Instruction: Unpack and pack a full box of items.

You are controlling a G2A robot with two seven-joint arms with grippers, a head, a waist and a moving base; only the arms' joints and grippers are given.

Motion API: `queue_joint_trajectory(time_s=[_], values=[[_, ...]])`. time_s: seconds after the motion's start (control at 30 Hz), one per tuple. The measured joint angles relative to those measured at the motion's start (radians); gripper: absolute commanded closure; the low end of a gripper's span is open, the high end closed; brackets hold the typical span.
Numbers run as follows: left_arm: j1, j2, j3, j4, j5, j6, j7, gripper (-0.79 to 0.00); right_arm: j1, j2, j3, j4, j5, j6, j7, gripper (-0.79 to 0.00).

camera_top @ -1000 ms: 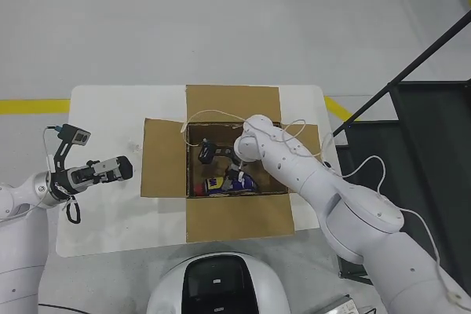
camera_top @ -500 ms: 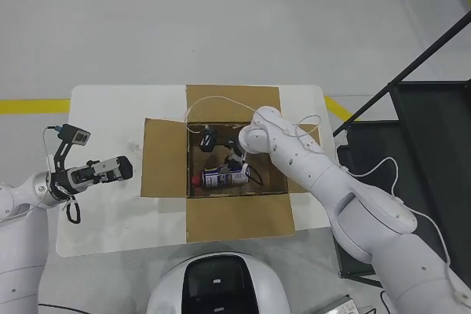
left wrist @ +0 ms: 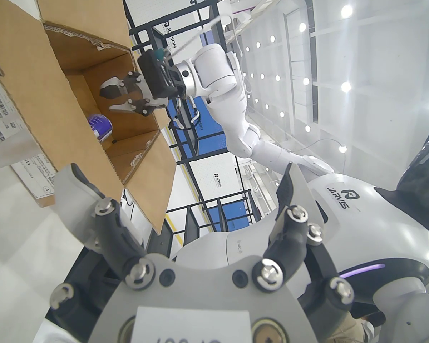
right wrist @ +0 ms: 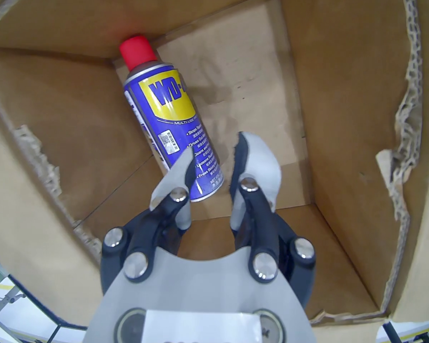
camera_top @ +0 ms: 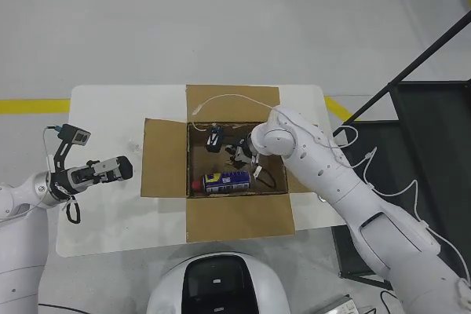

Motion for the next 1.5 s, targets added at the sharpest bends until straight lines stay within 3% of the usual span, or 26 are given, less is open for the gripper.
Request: queue_joint_trajectory(time_s=[0.13, 0.43, 1.5], values=[[0.000, 0.000, 0.000, 0.000, 0.000, 0.000, 0.000, -0.785, -0.044, 0.030, -0.001, -0.091, 0.001, 0.027, 0.036, -0.785], [0.000, 0.000, 0.000, 0.000, 0.000, 0.000, 0.000, -0.785, -0.059, 0.055, 0.016, -0.127, 0.040, 0.045, 0.034, -0.785], [0.000, 0.000, 0.000, 0.000, 0.000, 0.000, 0.000, -0.785, -0.059, 0.055, 0.018, -0.127, 0.041, 0.046, 0.033, -0.785]])
